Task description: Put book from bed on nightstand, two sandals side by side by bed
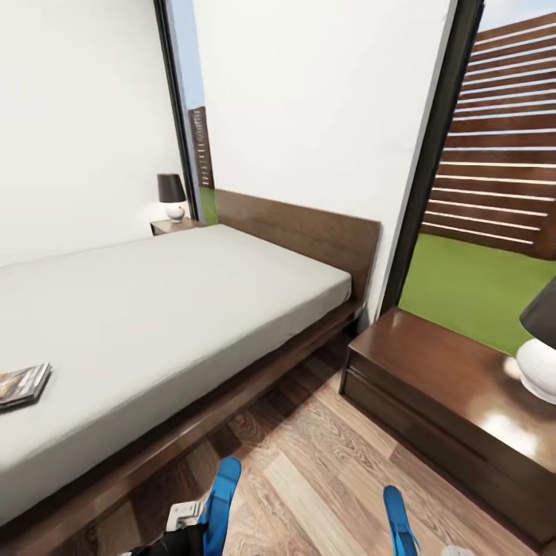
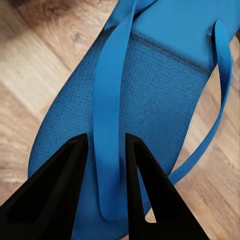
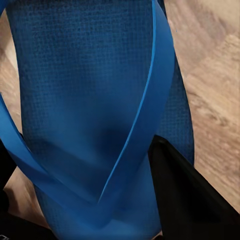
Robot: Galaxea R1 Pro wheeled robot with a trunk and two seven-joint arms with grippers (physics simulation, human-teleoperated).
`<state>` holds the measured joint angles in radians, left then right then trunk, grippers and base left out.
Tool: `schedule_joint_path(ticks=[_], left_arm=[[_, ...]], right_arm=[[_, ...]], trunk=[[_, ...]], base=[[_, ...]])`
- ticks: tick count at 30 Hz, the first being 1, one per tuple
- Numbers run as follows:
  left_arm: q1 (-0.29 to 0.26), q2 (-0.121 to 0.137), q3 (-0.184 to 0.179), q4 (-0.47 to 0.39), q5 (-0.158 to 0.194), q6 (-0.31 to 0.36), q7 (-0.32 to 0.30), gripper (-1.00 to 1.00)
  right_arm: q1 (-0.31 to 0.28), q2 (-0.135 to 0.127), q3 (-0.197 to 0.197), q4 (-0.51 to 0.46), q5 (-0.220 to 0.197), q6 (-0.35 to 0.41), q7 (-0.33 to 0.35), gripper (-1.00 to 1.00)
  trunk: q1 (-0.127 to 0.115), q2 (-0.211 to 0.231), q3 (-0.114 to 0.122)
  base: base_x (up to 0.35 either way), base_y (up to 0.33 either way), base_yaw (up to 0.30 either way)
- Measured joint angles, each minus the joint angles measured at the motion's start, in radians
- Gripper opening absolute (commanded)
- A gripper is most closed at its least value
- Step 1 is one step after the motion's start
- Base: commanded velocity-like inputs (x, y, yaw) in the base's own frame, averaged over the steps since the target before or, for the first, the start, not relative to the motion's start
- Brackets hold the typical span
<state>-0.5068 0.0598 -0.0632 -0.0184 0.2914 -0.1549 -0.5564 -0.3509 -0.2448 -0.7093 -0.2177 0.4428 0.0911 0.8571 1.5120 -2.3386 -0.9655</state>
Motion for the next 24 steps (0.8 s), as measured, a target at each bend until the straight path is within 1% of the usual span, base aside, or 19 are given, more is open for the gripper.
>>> schedule_joint_path(ticks=[24], left_arm=[[0.0,0.0,-0.001,0.0,0.0,0.0,0.0,-1.0]], right_arm=[[0.0,0.0,0.0,-0.002,0.0,0.0,0.0,-1.0]], trunk=[[0.0,0.0,-0.006]], base=[[0.0,0.0,0.28]])
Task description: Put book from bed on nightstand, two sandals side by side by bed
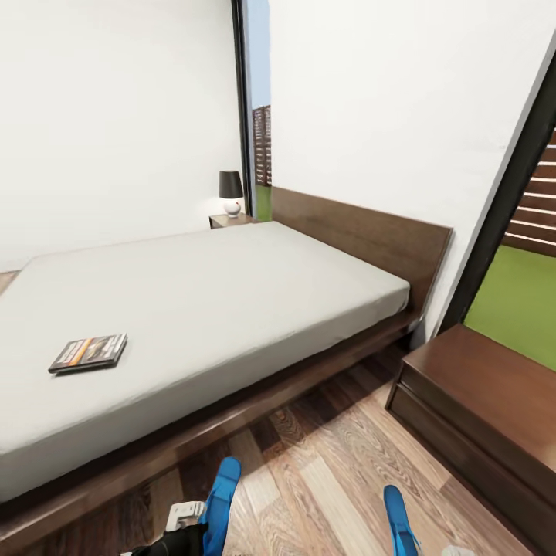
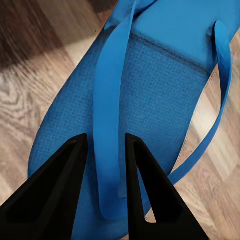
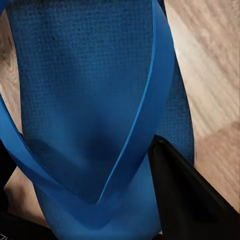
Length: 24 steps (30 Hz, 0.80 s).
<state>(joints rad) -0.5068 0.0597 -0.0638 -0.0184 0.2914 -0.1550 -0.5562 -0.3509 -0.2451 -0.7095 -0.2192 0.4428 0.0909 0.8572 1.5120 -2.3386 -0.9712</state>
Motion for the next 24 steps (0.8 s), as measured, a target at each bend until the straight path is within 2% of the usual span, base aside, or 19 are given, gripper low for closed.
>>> schedule_joint_path(ticks=[24], left_arm=[[0.0,0.0,0.0,0.0,0.0,0.0,0.0,-1.0]], right_arm=[[0.0,0.0,0.0,0.0,0.0,0.0,0.0,-1.0]], trunk=[[0.0,0.0,0.0]], base=[[0.0,0.0,0.281]])
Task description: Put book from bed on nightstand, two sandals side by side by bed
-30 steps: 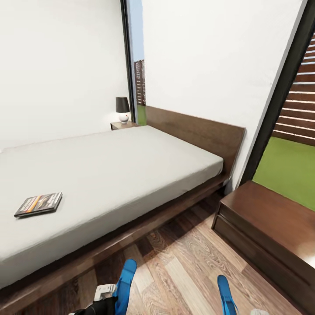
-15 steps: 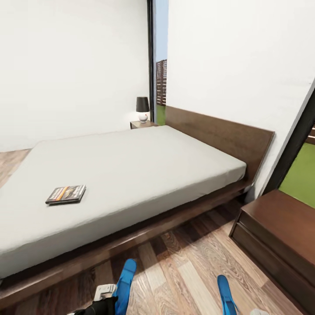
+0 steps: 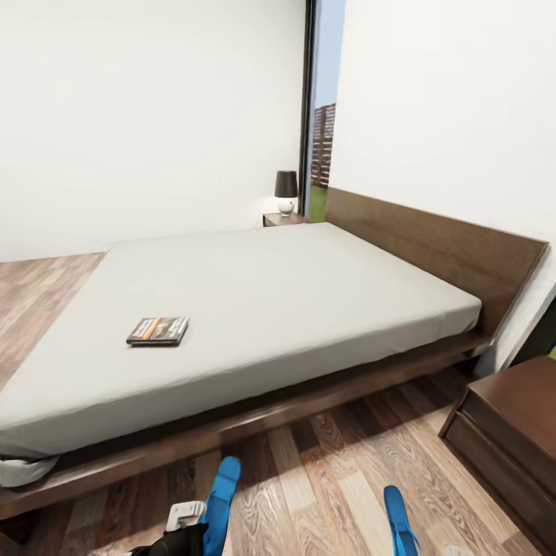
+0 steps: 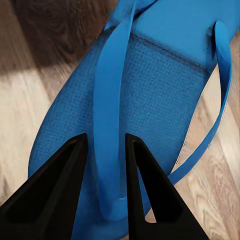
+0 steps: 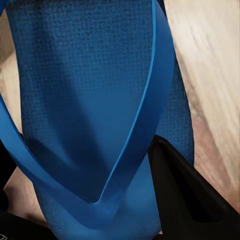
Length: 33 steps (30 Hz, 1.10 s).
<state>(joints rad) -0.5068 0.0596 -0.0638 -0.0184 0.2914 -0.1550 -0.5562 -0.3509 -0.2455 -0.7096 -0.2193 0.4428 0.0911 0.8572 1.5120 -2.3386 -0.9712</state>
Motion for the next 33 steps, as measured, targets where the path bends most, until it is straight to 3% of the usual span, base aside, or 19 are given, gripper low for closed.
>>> schedule_joint_path(ticks=[33], left_arm=[[0.0,0.0,0.001,0.0,0.0,0.002,0.0,-1.0]], right_arm=[[0.0,0.0,0.0,0.0,0.0,0.0,0.0,-1.0]], trunk=[[0.0,0.0,0.0]], base=[[-0.039,0.0,0.281]])
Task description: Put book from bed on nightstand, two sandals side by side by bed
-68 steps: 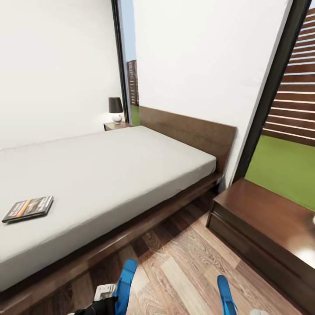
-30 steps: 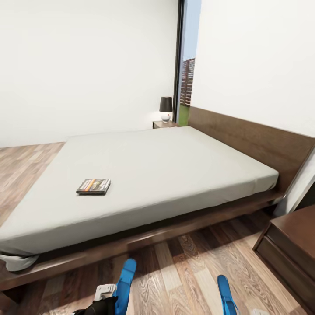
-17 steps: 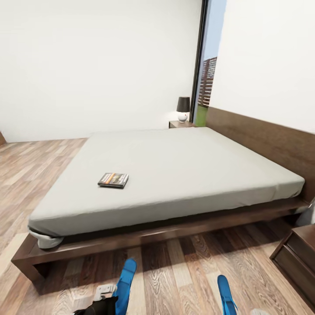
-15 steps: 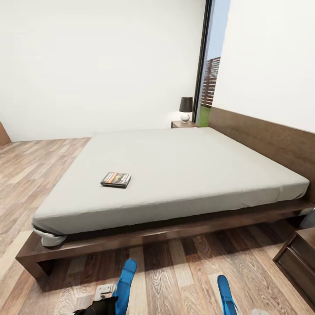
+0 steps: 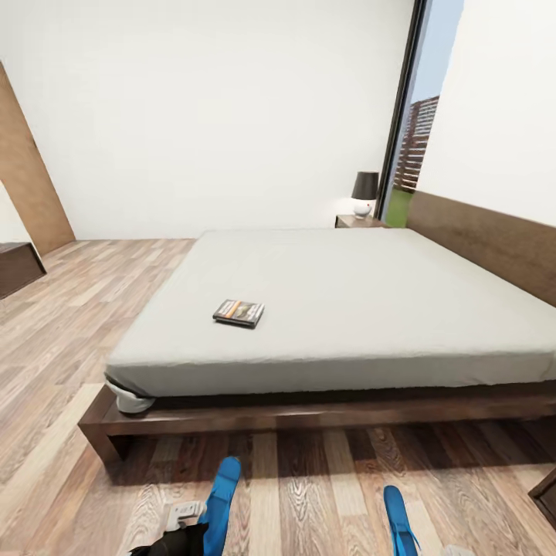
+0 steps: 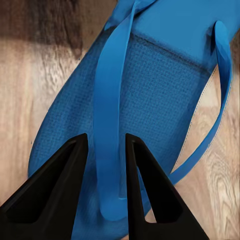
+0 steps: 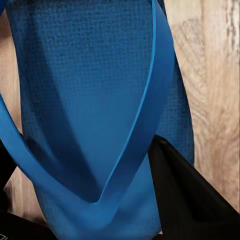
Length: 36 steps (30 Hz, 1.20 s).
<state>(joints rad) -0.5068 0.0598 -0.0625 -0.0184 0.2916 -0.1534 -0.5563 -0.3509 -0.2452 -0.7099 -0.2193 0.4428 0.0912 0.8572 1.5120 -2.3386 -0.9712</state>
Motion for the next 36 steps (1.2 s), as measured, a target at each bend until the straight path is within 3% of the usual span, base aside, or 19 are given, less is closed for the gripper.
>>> schedule_joint_path(ticks=[14,36], left_arm=[[0.0,0.0,0.0,0.0,0.0,0.0,0.0,-1.0],[0.0,0.003,0.002,0.0,0.002,0.0,-0.001,-1.0]], right_arm=[[0.0,-0.001,-0.002,0.0,0.0,0.0,0.0,-1.0],[0.0,-0.002,-0.004,-0.002,0.0,0.0,0.003,-1.0]], trunk=[[0.0,0.0,0.0],[0.0,0.0,0.0]], base=[[0.0,0.0,0.266],[0.0,0.0,0.01]])
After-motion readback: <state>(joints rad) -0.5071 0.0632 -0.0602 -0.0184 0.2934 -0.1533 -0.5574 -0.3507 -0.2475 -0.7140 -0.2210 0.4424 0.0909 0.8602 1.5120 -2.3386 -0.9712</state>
